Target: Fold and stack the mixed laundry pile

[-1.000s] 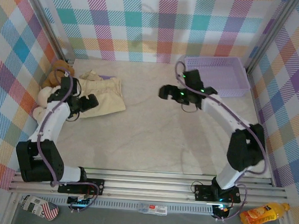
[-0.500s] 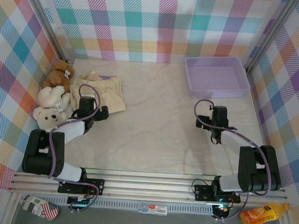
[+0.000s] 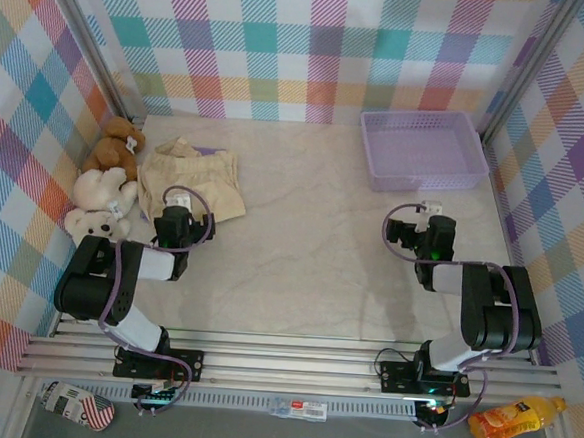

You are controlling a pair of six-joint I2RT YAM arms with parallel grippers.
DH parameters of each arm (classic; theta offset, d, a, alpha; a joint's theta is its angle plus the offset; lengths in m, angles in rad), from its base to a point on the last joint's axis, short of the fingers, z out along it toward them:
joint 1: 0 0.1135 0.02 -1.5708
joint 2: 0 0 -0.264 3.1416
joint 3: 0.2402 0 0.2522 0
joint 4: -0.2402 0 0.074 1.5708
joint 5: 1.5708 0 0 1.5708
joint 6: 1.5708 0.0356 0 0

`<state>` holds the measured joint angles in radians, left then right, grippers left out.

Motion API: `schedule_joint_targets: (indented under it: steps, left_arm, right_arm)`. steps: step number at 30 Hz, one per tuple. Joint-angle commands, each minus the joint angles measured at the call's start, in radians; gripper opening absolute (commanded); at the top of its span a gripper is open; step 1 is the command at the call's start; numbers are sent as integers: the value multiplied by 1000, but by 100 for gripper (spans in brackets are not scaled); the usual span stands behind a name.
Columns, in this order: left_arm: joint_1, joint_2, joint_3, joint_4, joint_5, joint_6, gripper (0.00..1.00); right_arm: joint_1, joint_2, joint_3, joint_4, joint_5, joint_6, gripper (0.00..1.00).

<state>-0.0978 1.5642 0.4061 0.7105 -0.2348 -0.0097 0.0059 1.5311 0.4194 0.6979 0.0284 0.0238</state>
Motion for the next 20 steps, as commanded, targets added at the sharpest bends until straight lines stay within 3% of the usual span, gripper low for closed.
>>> schedule_joint_targets:
  steps: [1, 20]
  left_arm:
    - [-7, 1, -1, 128, -36, 11, 100]
    - [-4, -3, 3, 116, -29, 10, 100]
  right_arm:
    - [-4, 1, -3, 115, -57, -13, 99]
    - [-4, 4, -4, 124, -59, -16, 99]
